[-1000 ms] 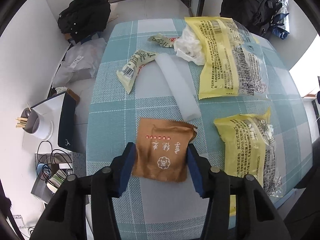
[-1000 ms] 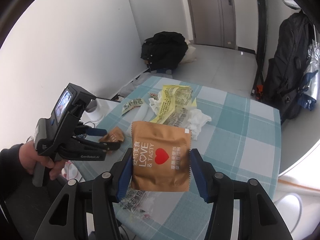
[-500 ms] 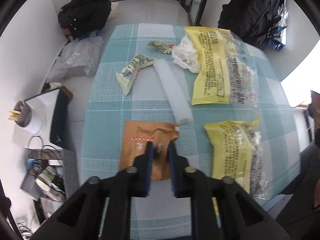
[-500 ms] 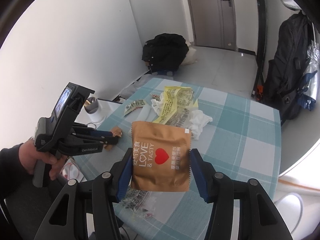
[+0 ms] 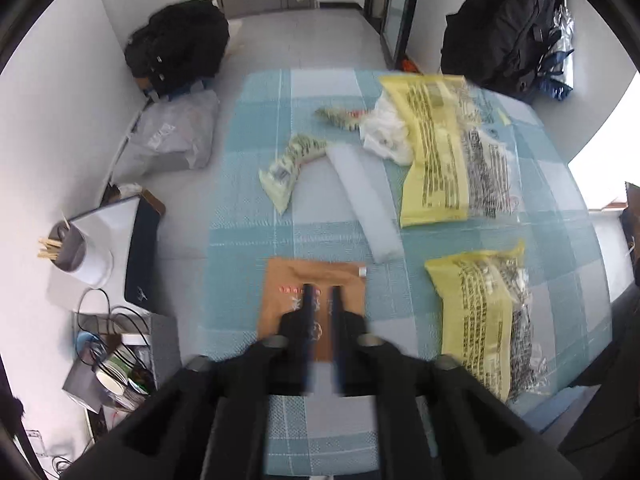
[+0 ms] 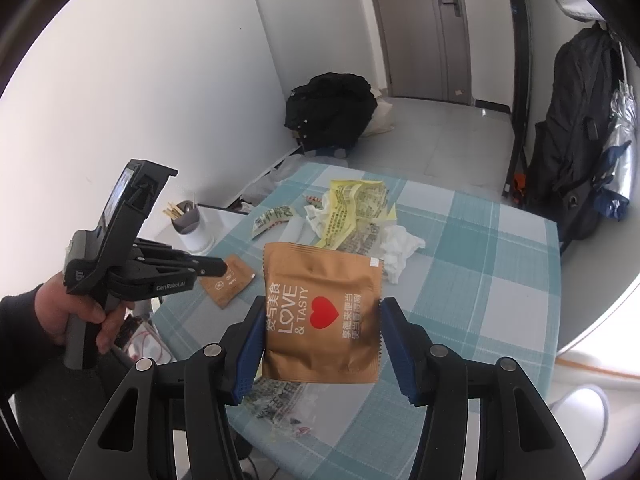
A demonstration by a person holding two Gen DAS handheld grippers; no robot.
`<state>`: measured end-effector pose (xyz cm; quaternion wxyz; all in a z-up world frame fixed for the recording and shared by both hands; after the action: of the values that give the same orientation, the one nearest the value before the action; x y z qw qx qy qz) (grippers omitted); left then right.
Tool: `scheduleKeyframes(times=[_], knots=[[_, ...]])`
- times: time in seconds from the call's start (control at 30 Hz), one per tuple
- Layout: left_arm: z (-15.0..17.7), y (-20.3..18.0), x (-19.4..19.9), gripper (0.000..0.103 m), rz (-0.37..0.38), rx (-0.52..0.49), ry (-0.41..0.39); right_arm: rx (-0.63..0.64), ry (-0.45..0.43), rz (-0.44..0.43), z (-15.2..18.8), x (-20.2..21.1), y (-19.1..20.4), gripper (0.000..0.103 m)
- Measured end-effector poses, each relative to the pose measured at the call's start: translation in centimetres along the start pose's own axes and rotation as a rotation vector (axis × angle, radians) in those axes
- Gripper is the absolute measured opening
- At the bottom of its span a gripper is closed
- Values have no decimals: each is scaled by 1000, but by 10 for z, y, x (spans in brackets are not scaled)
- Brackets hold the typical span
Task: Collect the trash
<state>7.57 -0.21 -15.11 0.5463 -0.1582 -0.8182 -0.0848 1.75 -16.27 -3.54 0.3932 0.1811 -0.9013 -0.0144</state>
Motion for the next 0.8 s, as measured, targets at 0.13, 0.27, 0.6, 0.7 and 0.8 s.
scheduleKeyframes(times=[0.13,0.27,0.6,0.7,0.8], knots=[[3,-2,-8,66,-22,-31,-2,-6,-5,-3,0,2,-1,56],[4,3,-23,67,-64,-49,57,-15,-2,-4,0,2,-2,57],[2,17,-27,59,-29,-28,51,-31,-4,-6,-1,4,-5,57],[1,19,-29,51,-25,-28,51,-31,-3,-9,-1,3,-4,57],[1,11,-26,32,-32,-52,53,-22,-4,-9,-1,3,-1,57]])
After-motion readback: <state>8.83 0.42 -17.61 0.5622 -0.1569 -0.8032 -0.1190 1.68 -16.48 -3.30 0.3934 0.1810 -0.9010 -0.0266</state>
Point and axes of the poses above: each gripper's, at about its wrist camera, not at the fingertips, and x roughly against the way its jaws point, y to its left, z to its underside, the point moved 6 cm from there along -x, roughly the way its jaws point
